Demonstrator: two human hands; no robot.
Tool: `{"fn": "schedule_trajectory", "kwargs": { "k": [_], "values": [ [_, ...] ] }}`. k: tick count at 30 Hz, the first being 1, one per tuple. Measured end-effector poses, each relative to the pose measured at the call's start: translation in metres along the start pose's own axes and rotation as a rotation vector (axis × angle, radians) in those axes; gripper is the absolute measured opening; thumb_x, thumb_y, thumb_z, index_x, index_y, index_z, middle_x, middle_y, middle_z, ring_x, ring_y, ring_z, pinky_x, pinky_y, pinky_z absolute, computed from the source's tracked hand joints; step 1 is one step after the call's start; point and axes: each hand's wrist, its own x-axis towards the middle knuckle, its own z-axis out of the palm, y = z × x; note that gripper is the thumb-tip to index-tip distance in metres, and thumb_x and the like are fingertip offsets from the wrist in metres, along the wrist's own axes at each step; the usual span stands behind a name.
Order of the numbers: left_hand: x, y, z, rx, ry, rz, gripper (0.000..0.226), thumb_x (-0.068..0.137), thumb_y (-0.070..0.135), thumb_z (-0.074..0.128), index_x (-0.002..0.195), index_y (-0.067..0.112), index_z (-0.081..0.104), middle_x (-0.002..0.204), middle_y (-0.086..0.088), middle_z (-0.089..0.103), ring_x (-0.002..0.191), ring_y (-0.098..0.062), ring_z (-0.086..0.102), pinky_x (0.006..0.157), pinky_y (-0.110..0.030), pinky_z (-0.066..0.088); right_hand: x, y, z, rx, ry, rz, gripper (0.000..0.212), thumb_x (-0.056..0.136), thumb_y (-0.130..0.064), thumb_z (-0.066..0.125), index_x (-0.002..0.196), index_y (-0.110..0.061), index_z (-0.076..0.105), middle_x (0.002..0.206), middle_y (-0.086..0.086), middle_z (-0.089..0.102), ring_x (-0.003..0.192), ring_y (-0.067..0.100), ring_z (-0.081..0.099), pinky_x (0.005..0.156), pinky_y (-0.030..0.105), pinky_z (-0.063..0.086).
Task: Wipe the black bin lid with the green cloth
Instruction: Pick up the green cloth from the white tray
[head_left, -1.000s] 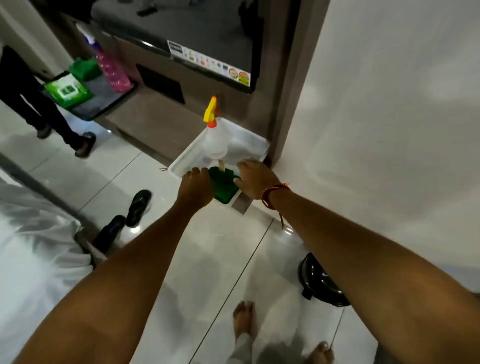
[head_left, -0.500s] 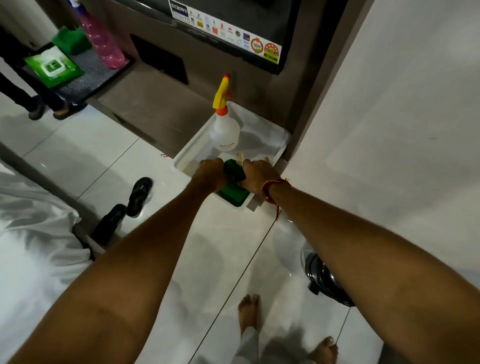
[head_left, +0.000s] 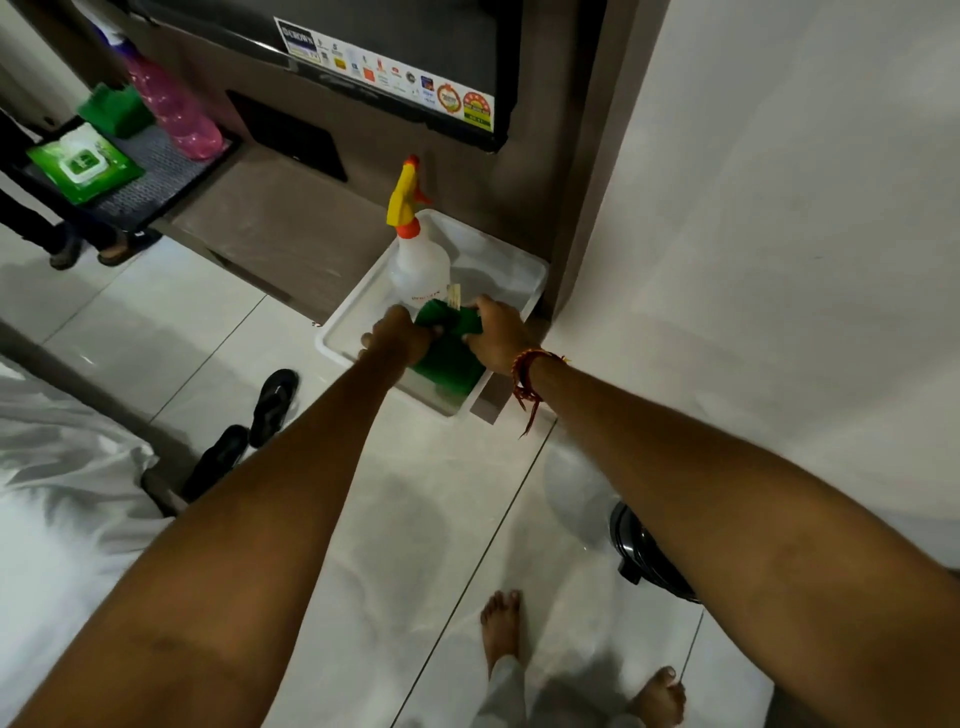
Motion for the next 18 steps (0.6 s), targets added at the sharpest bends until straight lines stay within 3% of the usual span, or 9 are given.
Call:
{"fn": "schedule_trajectory", "kwargs": {
  "k": [4,8,11,16,18],
  "values": [
    [-0.025,0.032,-0.003,-0.234,0.018,0.086,0.05,0.094,0.029,0.07,0.136,0.007,0.054,0.133,-0.017,0.064,0.125,-0.035,0.06,0.111,-0.052,0.048,-0.022,-0.005,-0.031,0.251,0.105,-0.017,0.041,0.098,-0.004,0.061,0.138,-0.005,0.052,0.139,0.017,0.06,0.134,0.035,0.057,0.114,0.049,0.049],
    [-0.055,0.067,0.01,-0.418,0.063,0.187,0.047,0.094,0.021,0.069,0.133,-0.002,0.058,0.132,-0.022,0.066,0.121,-0.036,0.065,0.104,-0.047,0.054,-0.055,-0.002,-0.072,0.414,0.184,-0.084,0.05,0.101,-0.018,0.06,0.148,-0.011,0.046,0.142,0.016,0.057,0.13,0.031,0.058,0.113,0.046,0.049],
    [-0.095,0.093,0.06,-0.459,-0.033,0.207,0.049,0.097,0.027,0.066,0.135,-0.003,0.056,0.133,-0.02,0.065,0.122,-0.035,0.064,0.097,-0.036,0.055,-0.092,0.045,-0.102,0.512,0.186,-0.08,0.048,0.102,-0.022,0.059,0.147,-0.01,0.045,0.141,0.018,0.057,0.128,0.034,0.059,0.11,0.051,0.051],
    [-0.145,0.091,0.174,-0.616,-0.339,0.144,0.04,0.096,0.004,0.064,0.133,-0.01,0.057,0.133,-0.028,0.065,0.113,-0.038,0.068,0.101,-0.047,0.056,-0.149,0.173,-0.131,0.706,0.173,0.173,0.064,0.096,-0.035,0.07,0.15,-0.02,0.04,0.147,0.014,0.055,0.127,0.033,0.062,0.105,0.048,0.056],
    [-0.152,0.083,0.229,-0.608,-0.412,0.095,0.039,0.092,0.0,0.068,0.128,-0.011,0.058,0.128,-0.029,0.067,0.105,-0.035,0.071,0.096,-0.046,0.059,-0.172,0.234,-0.131,0.806,0.161,0.314,0.065,0.091,-0.037,0.075,0.147,-0.022,0.046,0.143,0.009,0.061,0.123,0.03,0.066,0.092,0.044,0.062]
  ]
}}
